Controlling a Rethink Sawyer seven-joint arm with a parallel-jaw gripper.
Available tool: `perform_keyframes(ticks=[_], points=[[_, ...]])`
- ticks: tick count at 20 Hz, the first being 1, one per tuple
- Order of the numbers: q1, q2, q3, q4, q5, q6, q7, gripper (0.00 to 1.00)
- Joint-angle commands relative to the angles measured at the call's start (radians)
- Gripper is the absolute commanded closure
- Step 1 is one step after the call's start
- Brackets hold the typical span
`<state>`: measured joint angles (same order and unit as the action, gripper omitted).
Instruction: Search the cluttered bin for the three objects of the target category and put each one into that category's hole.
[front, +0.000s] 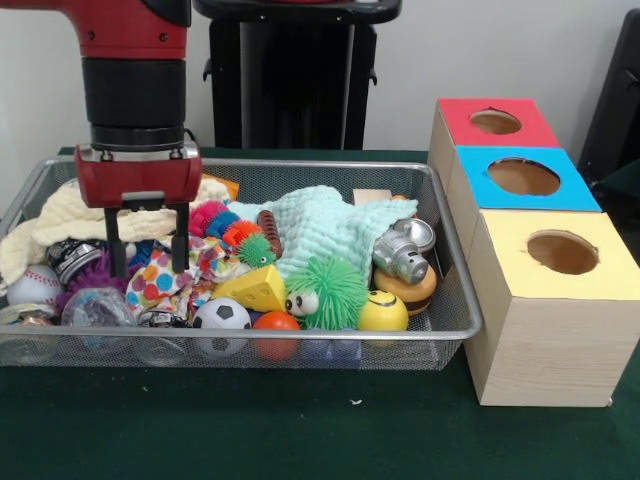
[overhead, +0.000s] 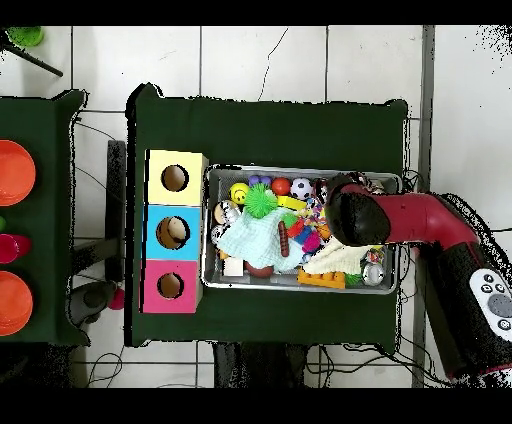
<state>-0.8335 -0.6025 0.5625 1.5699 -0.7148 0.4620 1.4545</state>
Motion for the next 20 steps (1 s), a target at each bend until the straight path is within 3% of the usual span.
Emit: perform_keyframes(ticks=[1,10,20], points=[[-0.031,-0.012,0.072,0.000,-0.045,0.019,-0.173,0.00],[-0.046,-0.037,0.094,-0.015,-0.051,0.055,-0.208,0.00],[-0.009,-0.001,0.055,-0.079,-0.172,-0.016,-0.207,0.00]])
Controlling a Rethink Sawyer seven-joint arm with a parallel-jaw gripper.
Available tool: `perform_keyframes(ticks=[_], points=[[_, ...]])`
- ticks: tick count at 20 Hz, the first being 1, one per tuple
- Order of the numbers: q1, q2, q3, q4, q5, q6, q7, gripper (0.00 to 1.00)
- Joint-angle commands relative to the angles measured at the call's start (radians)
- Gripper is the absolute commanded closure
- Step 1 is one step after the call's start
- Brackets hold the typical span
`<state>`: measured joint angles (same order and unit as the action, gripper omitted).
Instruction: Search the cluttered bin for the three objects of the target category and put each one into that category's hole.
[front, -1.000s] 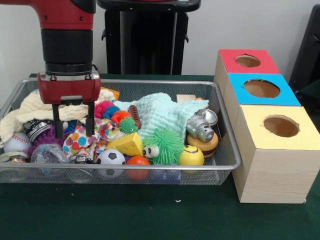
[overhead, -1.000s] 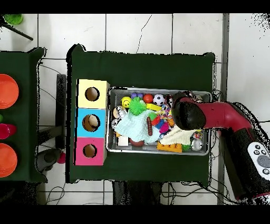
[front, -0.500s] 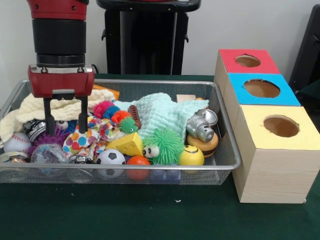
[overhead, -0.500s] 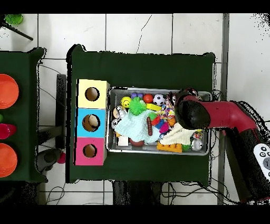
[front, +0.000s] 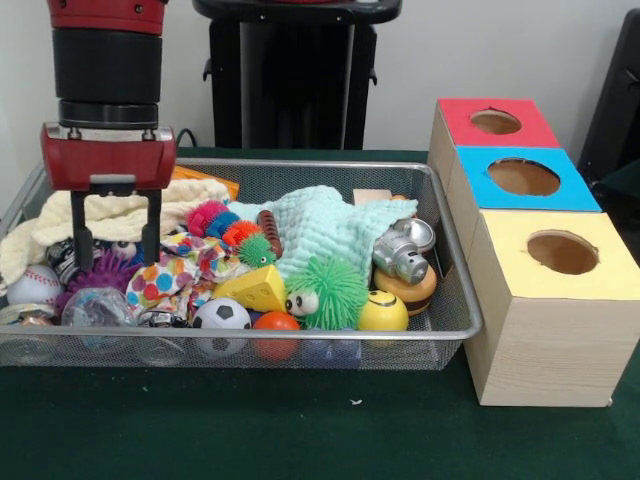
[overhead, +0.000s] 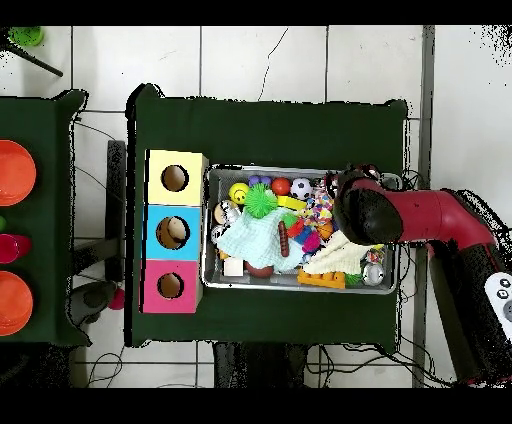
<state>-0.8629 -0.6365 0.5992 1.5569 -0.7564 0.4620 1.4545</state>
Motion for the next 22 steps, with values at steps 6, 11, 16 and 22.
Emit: perform_keyframes(ticks=[6,11,16,22], points=[[0.030,0.047,0.014,-0.088,-0.193,-0.040,-0.172,0.00],[0.024,0.053,0.005,-0.098,-0.227,-0.061,-0.137,0.00],[0.022,0.074,0.002,-0.105,-0.244,-0.078,-0.112,0.00],[-0.001,0.109,0.009,-0.102,-0.219,-0.080,-0.086,0.00]])
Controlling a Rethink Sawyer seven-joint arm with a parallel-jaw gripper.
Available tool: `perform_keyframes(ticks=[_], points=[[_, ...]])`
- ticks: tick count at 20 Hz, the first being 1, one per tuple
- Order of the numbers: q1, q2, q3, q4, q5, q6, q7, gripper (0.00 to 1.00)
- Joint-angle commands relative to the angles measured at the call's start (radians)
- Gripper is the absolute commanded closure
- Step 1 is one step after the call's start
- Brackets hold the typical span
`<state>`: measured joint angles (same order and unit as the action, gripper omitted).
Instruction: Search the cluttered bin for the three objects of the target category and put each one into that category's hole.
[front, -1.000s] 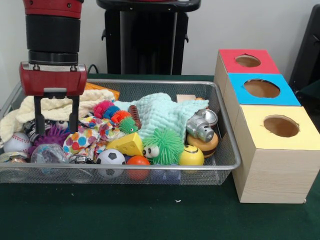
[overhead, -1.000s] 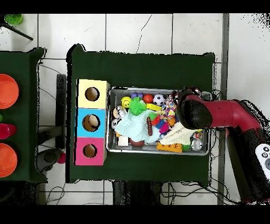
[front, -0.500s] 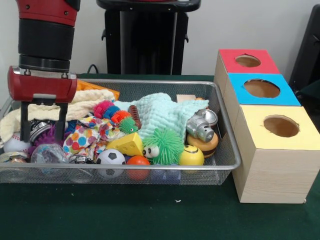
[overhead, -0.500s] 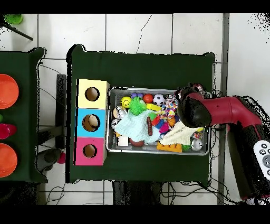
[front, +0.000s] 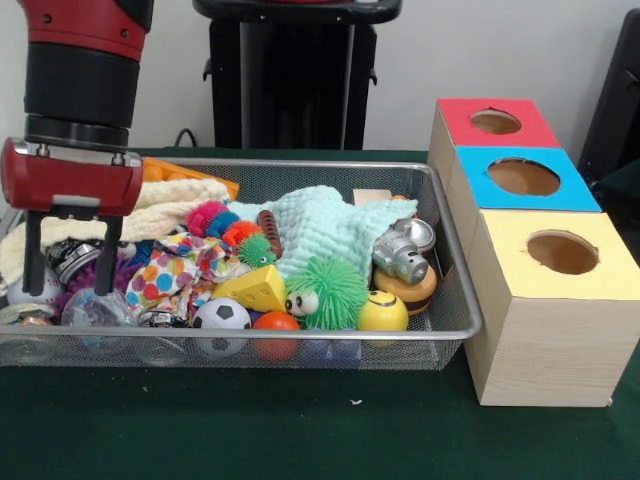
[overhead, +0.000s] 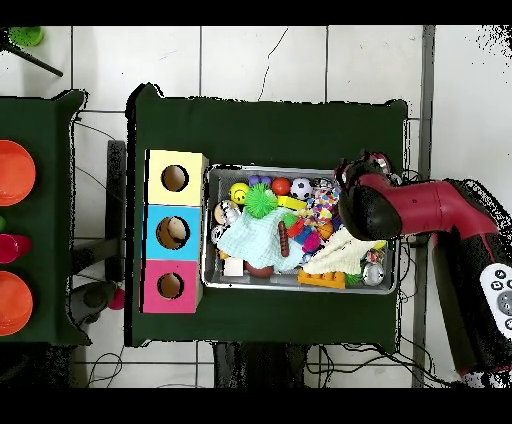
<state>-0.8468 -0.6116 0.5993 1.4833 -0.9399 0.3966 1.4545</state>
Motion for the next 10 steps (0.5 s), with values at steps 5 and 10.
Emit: perform_keyframes(ticks=[5,10], points=[[-0.037,0.104,0.034,-0.026,0.038,0.055,-0.101,0.00],[-0.040,0.111,0.035,-0.027,0.121,0.168,-0.129,0.00]])
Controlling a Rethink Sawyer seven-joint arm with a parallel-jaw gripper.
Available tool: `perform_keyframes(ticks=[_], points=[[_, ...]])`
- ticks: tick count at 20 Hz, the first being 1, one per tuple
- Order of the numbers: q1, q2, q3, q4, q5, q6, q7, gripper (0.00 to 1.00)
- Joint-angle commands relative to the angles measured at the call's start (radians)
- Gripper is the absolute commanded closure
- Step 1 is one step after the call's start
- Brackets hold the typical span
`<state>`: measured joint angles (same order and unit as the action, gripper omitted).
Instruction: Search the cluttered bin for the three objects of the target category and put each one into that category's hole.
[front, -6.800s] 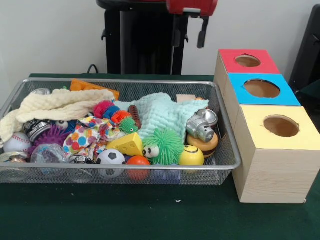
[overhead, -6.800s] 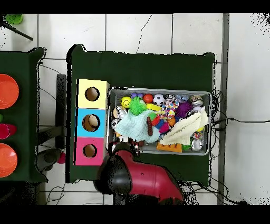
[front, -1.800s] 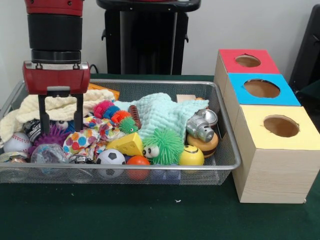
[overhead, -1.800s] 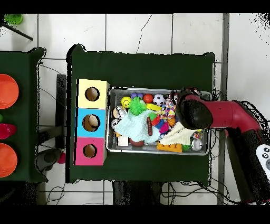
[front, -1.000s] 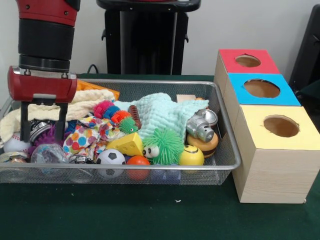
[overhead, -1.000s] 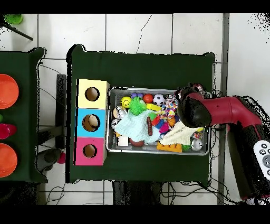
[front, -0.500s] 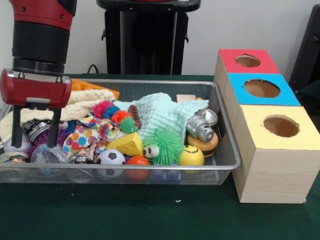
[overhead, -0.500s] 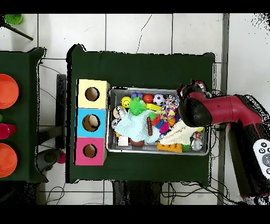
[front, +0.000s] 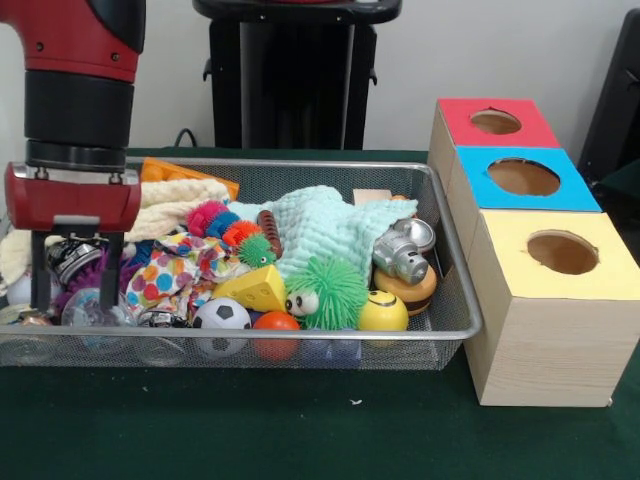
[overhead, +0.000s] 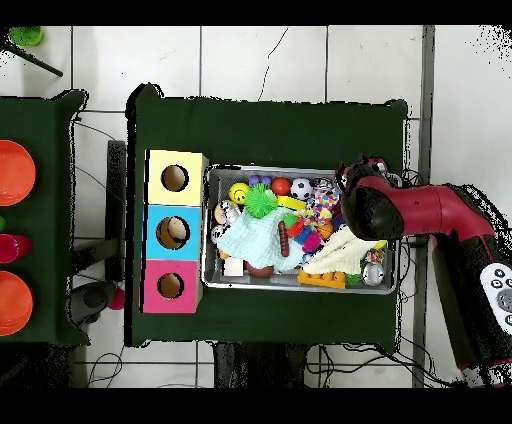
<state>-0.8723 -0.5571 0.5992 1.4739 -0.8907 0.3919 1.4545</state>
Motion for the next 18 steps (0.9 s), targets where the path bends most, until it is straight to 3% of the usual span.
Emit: perform_keyframes(ticks=[1,10,18], points=[[-0.013,0.065,0.028,-0.019,0.079,0.188,-0.135,0.00],[0.002,0.040,-0.004,0.035,0.115,0.254,-0.131,0.00],[0.018,0.044,-0.014,0.025,0.164,0.354,-0.125,0.00]])
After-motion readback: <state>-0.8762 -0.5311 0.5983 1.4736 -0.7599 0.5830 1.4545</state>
